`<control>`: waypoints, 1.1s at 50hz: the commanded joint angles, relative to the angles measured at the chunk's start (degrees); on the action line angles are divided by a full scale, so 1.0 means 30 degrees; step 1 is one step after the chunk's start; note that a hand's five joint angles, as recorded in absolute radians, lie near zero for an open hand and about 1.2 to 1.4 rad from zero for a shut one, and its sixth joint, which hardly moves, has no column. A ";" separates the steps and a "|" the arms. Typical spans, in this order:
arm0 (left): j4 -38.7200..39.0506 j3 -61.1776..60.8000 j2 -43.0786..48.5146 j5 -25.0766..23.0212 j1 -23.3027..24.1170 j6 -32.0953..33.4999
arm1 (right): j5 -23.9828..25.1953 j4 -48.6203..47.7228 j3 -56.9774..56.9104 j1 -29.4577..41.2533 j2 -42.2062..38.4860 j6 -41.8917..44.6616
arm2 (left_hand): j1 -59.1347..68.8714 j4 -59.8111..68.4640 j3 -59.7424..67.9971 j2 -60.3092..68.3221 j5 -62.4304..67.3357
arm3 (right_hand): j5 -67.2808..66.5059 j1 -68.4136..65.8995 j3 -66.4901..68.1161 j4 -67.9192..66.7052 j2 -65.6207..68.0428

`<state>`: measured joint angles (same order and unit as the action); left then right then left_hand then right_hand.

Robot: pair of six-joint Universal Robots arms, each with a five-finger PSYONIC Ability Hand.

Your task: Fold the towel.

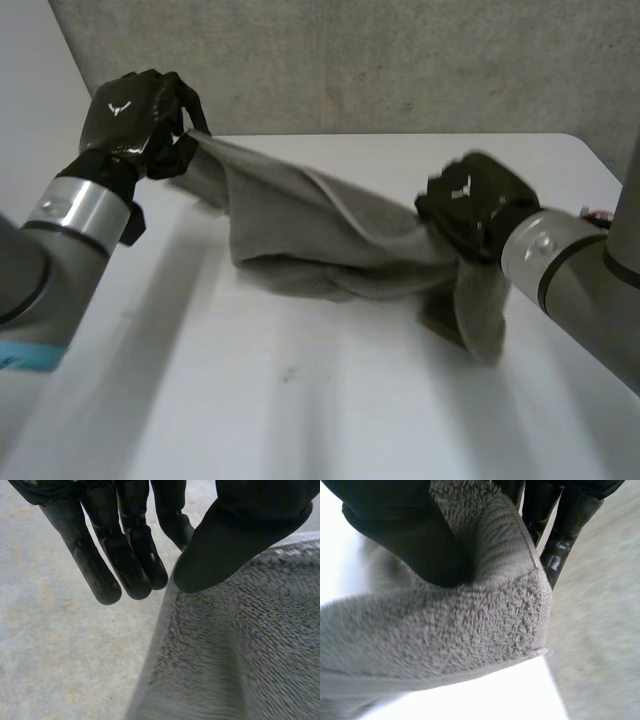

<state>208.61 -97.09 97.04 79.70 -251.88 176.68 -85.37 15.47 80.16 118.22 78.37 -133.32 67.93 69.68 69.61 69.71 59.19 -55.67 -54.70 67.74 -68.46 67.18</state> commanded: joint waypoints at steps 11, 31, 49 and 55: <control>-0.9682 -0.1012 0.2041 -0.1729 0.0172 1.1323 | 0.0157 0.5395 -0.2544 0.0145 -0.5348 0.1227 | 0.4023 0.3439 0.3462 0.3428 0.3603 | -0.4775 -0.8433 0.4086 -0.3846 0.4272; 0.4024 1.2889 0.4864 0.3080 0.1022 0.5302 | -0.1513 -1.7669 -0.8329 0.0116 -0.5940 -0.0149 | 0.4023 0.3439 0.3462 0.3428 0.3603 | -0.4775 -0.8433 0.4086 -0.3846 0.4272; 0.2593 -0.0154 0.5506 -0.0258 0.1022 0.6556 | 0.1973 -1.0517 -0.2580 -0.0118 -0.8106 -0.1673 | 0.4023 0.3439 0.3462 0.3428 0.3603 | -0.4775 -0.8433 0.4086 -0.3846 0.4272; 0.1834 -0.2815 0.6414 -0.0229 0.1080 0.8836 | 0.1507 -0.8969 -0.1235 -0.0118 -0.9044 -0.1643 | 0.4023 0.3439 0.3462 0.3428 0.3603 | -0.4775 -0.8433 0.4086 -0.3846 0.4272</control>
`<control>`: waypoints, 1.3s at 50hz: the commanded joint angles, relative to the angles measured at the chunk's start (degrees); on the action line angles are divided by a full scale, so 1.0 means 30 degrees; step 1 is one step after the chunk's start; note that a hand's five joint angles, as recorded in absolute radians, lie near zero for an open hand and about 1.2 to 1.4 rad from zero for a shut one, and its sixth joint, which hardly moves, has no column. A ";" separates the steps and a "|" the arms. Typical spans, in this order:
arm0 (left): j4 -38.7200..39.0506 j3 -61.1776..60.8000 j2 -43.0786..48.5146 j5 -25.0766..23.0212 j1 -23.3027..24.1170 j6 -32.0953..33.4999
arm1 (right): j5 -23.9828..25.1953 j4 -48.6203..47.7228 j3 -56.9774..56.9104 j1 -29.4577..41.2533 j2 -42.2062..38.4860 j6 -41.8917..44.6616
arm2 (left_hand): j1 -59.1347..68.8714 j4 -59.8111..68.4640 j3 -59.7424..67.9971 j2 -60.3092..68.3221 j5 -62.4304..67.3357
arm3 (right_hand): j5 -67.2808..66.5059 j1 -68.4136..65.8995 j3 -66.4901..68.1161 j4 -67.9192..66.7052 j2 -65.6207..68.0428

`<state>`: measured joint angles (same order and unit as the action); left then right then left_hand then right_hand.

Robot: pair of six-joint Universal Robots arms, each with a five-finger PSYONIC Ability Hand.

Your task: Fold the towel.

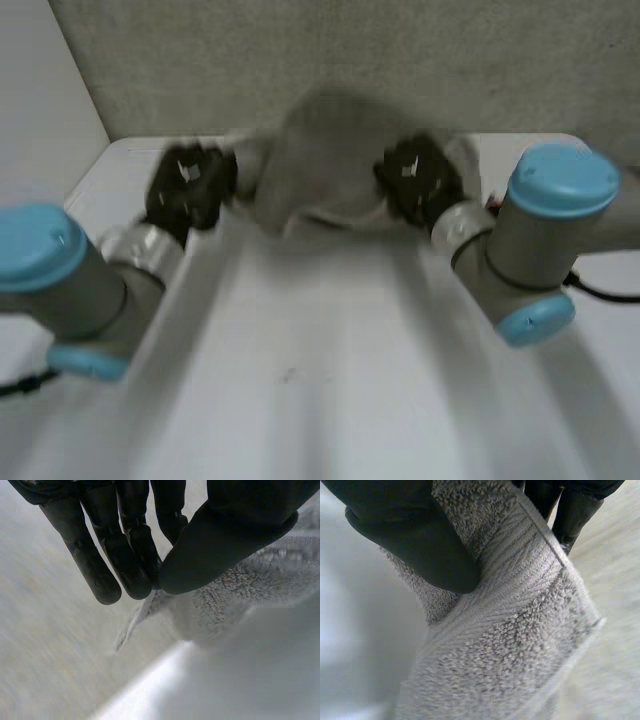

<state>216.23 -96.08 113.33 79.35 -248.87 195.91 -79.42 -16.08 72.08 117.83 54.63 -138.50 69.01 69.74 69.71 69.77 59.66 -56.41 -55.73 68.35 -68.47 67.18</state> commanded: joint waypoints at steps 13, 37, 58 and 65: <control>-0.3668 -0.4946 -0.0981 -0.0171 0.0368 0.3252 | -0.1829 0.6208 0.3160 -0.0224 0.1419 -0.0914 | 0.3665 0.3421 0.3431 0.3410 0.3446 | 0.4366 0.0806 -0.5012 0.5050 -0.4623; -0.3756 -0.5268 -0.2387 -0.0142 0.0514 0.1849 | -0.0511 0.2488 0.8577 -0.4384 0.3880 -0.3609 | 0.3665 0.3421 0.3431 0.3410 0.3446 | 0.8506 0.4947 -0.9152 0.9191 -0.8763; -0.3668 -0.5239 -0.2211 -0.0142 0.0836 0.1260 | -0.0306 0.2019 1.1363 -0.6757 0.7190 -0.5895 | 0.3665 0.3421 0.3431 0.3410 0.3446 | 1.1207 0.7647 -1.1853 1.1891 -1.1464; -0.3668 -0.5268 -0.2211 -0.0142 0.0865 0.1231 | -0.0247 0.1960 1.2183 -0.6728 0.7044 -0.6188 | 0.3665 0.3421 0.3431 0.3410 0.3446 | 1.1375 0.7816 -1.2021 1.2059 -1.1632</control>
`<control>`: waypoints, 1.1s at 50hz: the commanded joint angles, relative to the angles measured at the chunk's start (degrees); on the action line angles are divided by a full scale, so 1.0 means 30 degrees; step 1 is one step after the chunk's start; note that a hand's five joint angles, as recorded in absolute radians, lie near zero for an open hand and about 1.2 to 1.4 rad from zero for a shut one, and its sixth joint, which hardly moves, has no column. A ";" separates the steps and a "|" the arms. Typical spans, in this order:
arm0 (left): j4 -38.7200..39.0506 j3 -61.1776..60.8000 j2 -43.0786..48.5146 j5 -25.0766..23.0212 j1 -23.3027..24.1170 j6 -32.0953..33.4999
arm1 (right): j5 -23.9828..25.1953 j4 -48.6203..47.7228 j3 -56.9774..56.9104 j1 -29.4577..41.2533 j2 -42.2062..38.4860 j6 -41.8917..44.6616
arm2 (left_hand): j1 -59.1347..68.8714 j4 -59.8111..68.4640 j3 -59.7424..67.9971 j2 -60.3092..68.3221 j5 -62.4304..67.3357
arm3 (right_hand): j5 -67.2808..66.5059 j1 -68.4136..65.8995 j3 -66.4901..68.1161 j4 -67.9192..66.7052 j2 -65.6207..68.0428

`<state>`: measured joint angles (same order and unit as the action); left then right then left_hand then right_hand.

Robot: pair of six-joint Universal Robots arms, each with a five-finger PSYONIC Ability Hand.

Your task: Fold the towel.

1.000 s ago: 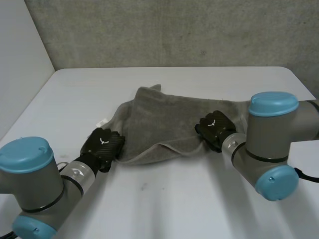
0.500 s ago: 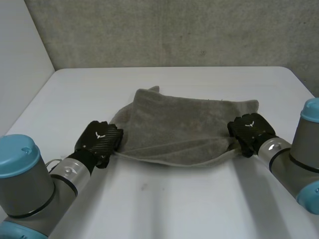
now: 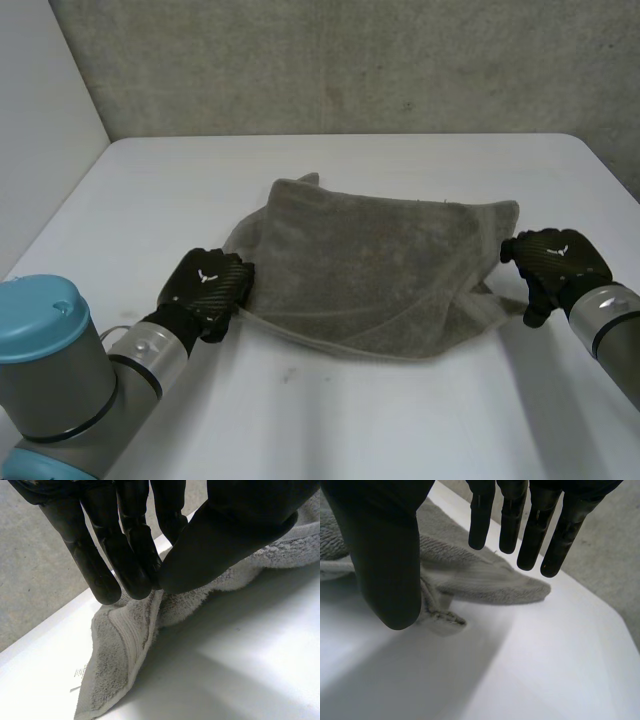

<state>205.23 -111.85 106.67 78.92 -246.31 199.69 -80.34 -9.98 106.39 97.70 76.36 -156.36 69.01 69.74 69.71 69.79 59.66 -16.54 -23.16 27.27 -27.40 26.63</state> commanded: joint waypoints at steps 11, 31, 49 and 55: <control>0.0027 0.0047 0.0039 0.0001 -0.0044 -0.0526 | 0.0089 -0.1362 0.1244 0.0129 -0.0494 -0.1082 | 0.3663 0.3419 0.3431 0.3404 0.3446 | -0.1971 -0.3097 0.1727 -0.1684 0.1941; -0.0207 0.0048 -0.0166 -0.0234 0.0219 -0.1496 | 0.1818 -0.1773 -0.0689 -0.1652 -0.1320 -0.2901 | -0.9393 -0.9638 -0.9625 -0.9653 -0.9611 | -1.7819 -1.8945 1.7575 -1.7532 1.7789; -0.1990 0.2536 0.0856 -0.4452 -0.3674 -0.1991 | 0.1730 -0.1743 -0.0191 -0.3709 -0.0054 0.0764 | -1.4787 -1.5031 -1.5019 -1.5046 -1.5004 | -1.7819 -1.8945 1.7575 -1.7532 1.7789; -0.2991 0.2626 0.1621 -0.4482 -0.4175 -0.2990 | 0.1759 -0.1743 -0.0133 -0.3680 -0.0171 0.0677 | -1.2814 -1.3058 -1.3046 -1.3073 -1.3031 | -1.7819 -1.8945 1.7575 -1.7532 1.7789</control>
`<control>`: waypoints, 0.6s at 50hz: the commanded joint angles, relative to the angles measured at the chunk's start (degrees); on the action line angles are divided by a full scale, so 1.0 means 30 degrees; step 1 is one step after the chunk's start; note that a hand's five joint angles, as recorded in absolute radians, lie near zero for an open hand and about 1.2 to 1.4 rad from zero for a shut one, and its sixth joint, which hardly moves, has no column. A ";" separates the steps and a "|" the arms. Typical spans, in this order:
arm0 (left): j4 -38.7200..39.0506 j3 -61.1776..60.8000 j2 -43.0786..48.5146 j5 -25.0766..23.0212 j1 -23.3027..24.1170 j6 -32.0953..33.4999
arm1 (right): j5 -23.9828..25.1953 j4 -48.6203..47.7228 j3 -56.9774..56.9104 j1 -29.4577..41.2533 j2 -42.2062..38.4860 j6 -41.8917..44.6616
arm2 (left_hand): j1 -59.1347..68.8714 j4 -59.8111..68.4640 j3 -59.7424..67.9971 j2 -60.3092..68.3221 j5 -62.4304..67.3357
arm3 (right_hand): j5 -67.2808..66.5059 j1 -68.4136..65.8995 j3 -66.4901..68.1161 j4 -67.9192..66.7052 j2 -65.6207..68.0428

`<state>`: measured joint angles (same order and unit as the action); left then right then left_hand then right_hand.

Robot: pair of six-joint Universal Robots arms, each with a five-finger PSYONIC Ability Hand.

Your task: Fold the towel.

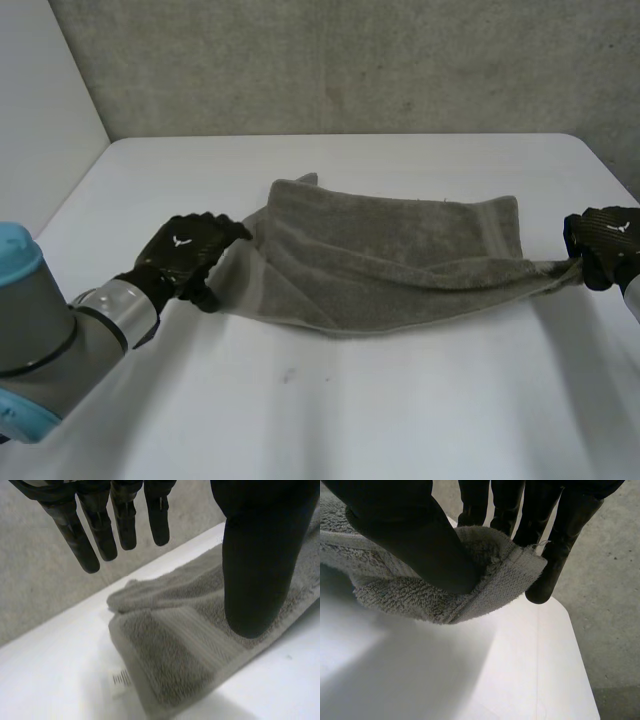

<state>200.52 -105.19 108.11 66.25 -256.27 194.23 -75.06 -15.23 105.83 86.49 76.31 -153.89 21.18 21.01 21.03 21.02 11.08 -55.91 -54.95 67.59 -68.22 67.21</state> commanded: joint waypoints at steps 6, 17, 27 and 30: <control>-0.1421 0.0141 0.1904 -0.0227 -0.0796 -0.1197 | -0.0001 0.0008 0.0113 0.0116 -0.0301 -0.0121 | 0.6661 0.6718 0.6713 0.6716 0.6694 | -0.4696 -0.8351 0.4138 -0.3927 0.4263; 0.0776 0.0932 0.3164 -0.0139 -0.0796 -0.1197 | 0.0117 0.0008 0.0582 0.0175 -0.0271 -0.0033 | 0.6605 0.6662 0.6657 0.6660 0.6638 | -0.4696 -0.8351 0.4138 -0.3927 0.4263; 0.1010 0.2893 0.4920 -0.0052 -0.0591 -0.1139 | 0.0146 0.0008 0.0816 0.0234 -0.0271 -0.0033 | 0.6325 0.6381 0.6377 0.6380 0.6358 | -0.4696 -0.8351 0.4138 -0.3927 0.4263; 0.1010 0.3245 0.5242 0.0036 -0.0533 -0.1052 | 0.0146 -0.0021 0.0816 0.0234 -0.0301 -0.0033 | 0.6380 0.6437 0.6432 0.6435 0.6413 | -0.4696 -0.8351 0.4138 -0.3927 0.4263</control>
<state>203.84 -97.92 121.49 65.93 -258.22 190.74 -74.60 -15.26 108.19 87.15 75.48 -153.98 35.41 35.50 35.46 35.50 25.44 -56.14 -54.95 67.84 -68.22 67.22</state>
